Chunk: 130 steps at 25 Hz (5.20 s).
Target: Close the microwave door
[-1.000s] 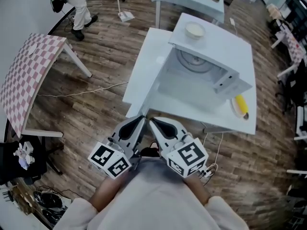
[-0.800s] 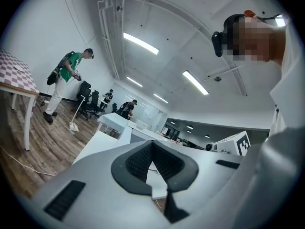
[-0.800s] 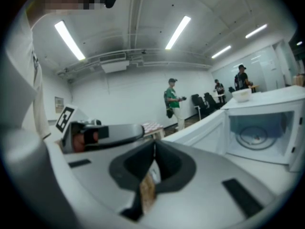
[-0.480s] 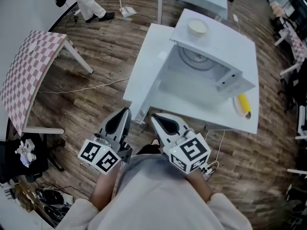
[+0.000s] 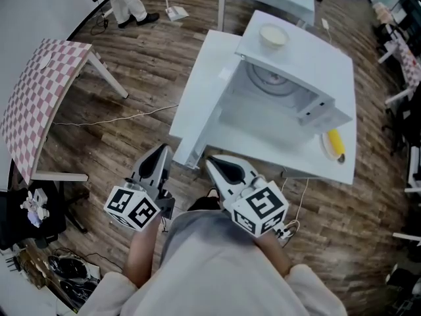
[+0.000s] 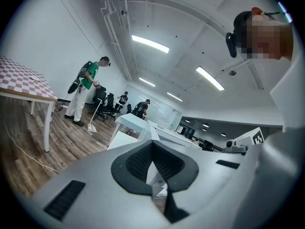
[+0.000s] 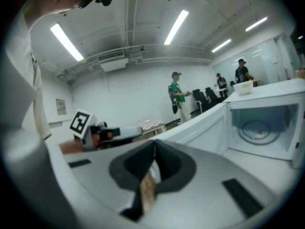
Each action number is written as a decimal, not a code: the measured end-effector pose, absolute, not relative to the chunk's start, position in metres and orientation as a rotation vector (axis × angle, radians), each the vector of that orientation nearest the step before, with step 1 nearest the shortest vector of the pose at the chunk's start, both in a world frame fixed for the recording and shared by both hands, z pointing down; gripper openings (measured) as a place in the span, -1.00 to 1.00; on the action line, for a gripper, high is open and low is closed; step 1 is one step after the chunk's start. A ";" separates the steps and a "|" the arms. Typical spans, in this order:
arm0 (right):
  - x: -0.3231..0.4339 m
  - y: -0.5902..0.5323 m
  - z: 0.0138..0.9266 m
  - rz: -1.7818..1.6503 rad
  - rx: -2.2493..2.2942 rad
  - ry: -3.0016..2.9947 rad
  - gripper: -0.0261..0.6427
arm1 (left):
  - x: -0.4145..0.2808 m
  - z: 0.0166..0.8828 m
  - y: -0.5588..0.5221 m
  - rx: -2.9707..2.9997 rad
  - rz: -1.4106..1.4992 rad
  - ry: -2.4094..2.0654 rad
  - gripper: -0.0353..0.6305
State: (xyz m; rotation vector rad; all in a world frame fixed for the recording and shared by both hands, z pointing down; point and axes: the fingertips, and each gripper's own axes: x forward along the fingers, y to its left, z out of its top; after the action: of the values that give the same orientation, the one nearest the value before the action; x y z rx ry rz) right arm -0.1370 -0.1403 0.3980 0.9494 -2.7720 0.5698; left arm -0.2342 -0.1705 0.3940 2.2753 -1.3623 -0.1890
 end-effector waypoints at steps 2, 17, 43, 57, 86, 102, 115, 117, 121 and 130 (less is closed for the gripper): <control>-0.137 -0.141 0.399 0.572 0.957 -2.768 -0.85 | -0.235 0.400 -0.171 2.272 -0.169 -1.353 -0.84; -0.138 -0.133 0.405 0.623 0.960 -2.757 -0.85 | -0.237 0.425 -0.165 2.240 -0.131 -1.313 -0.84; -0.119 -0.128 0.407 0.696 1.019 -2.744 -0.85 | -0.189 0.426 -0.170 2.328 -0.063 -1.144 -0.84; -0.104 -0.130 0.414 0.728 1.081 -2.713 -0.85 | -0.157 0.422 -0.168 2.321 -0.106 -1.001 -0.84; -0.047 -0.129 0.424 0.794 1.253 -2.618 -0.85 | -0.102 0.426 -0.170 2.351 -0.056 -0.820 -0.84; -0.019 -0.126 0.427 0.821 1.350 -2.582 -0.85 | -0.068 0.431 -0.165 2.390 -0.009 -0.720 -0.84; 0.004 -0.125 0.431 0.850 1.412 -2.552 -0.85 | -0.049 0.430 -0.166 2.393 0.009 -0.673 -0.84; 0.007 -0.125 0.432 0.853 1.420 -2.548 -0.85 | -0.047 0.430 -0.165 2.396 0.008 -0.662 -0.84; 0.013 -0.126 0.432 0.855 1.438 -2.534 -0.85 | -0.042 0.429 -0.167 2.393 0.009 -0.650 -0.84; 0.029 -0.126 0.435 0.839 1.488 -2.484 -0.85 | -0.028 0.429 -0.168 2.405 0.016 -0.605 -0.84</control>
State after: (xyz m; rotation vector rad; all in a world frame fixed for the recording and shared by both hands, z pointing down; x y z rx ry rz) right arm 0.0290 -0.1256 0.4345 1.4882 -2.4838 0.8392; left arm -0.0279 -0.1677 0.4290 2.4047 -0.6055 0.0160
